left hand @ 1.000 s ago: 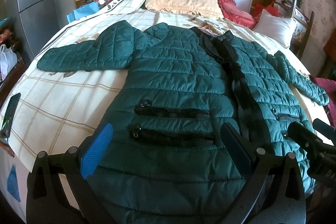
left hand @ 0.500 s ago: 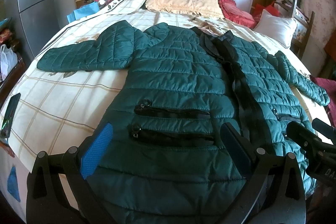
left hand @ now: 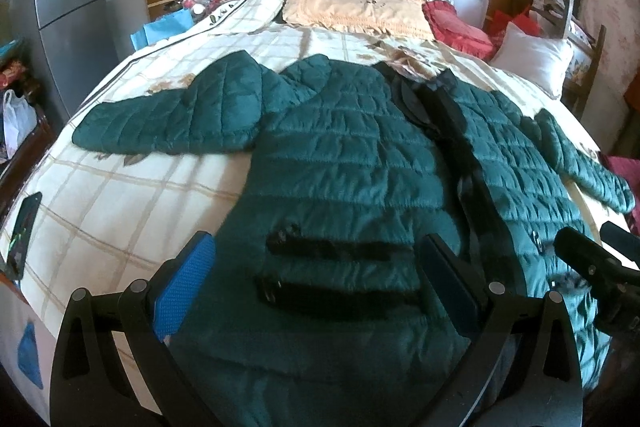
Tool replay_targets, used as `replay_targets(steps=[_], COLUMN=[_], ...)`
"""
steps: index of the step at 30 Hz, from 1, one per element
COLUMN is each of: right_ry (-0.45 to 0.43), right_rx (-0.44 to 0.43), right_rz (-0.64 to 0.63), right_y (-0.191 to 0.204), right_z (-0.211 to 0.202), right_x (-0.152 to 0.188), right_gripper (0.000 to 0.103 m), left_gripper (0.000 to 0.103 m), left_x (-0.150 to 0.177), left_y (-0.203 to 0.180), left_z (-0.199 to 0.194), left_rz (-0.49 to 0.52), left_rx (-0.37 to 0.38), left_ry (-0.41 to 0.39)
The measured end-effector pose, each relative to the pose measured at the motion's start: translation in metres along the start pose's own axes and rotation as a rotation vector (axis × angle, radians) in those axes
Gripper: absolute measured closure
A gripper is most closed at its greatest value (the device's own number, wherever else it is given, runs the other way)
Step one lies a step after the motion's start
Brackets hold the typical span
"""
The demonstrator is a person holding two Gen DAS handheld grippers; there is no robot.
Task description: Fold large clothes
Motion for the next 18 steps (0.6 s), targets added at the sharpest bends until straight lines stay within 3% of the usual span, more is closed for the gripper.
replay_targets(steps=[18], right_ry=[-0.051], right_rx=[-0.027], right_rz=[0.028], right_y=[-0.002], right_z=[0.06], right_x=[-0.095], right_gripper=[0.0], left_gripper=[0.0], left_x=[-0.075], left_y=[0.054], left_z=[0.06], left_rz=[-0.017], left_rx=[-0.118], left_ry=[-0.024])
Point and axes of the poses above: each gripper's, at about its wrist camera, not at the fingertips, and z roughly the way its jaws point, y to its left, x to its underside, the point moved 6 cm from there along z, roughly the way its jaws point, and after that the axes turned 12 degrees about -y, right-handed, at the moved point
